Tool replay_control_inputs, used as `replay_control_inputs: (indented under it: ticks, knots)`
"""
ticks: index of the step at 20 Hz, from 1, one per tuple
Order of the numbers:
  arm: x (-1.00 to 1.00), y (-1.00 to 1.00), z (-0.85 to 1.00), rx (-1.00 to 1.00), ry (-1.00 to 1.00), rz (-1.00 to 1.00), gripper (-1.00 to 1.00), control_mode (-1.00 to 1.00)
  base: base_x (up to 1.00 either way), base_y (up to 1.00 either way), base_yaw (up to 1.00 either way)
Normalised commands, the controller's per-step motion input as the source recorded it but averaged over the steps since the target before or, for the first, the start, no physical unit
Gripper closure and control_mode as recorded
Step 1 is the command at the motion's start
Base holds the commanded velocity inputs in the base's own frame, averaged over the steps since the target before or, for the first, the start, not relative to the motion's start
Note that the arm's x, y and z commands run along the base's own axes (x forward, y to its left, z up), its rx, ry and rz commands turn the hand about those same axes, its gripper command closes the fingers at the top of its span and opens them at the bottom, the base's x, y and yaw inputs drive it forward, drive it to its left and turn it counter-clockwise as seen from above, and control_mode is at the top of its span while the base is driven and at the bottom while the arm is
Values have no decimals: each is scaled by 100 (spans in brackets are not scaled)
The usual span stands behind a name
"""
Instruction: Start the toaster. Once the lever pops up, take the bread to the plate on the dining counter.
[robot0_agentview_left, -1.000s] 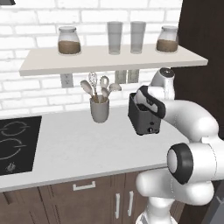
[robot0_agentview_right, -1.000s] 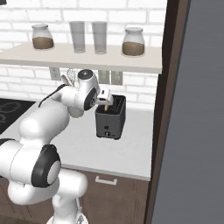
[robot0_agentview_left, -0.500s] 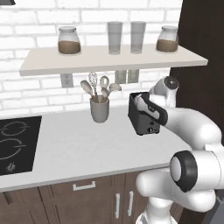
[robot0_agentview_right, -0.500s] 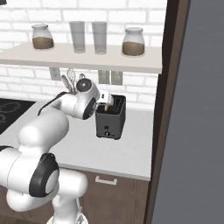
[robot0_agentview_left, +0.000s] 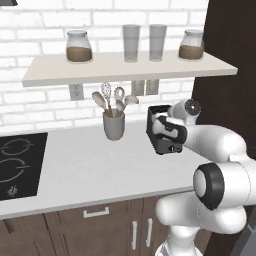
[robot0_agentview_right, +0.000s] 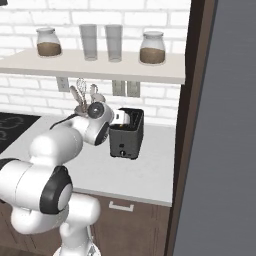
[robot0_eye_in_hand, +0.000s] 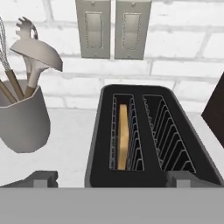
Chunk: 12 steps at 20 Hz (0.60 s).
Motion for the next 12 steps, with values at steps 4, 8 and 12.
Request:
replay_control_inputs:
  ticks: [4, 8, 12]
  knots:
    - [27, 0, 4, 0, 0, 1, -100, -100, 0, 0, 0]
    - [22, -1, -1, 0, 1, 2, -100, -100, 0, 0, 0]
    - [13, 0, -3, 0, 0, 0, -100, -100, 0, 0, 0]
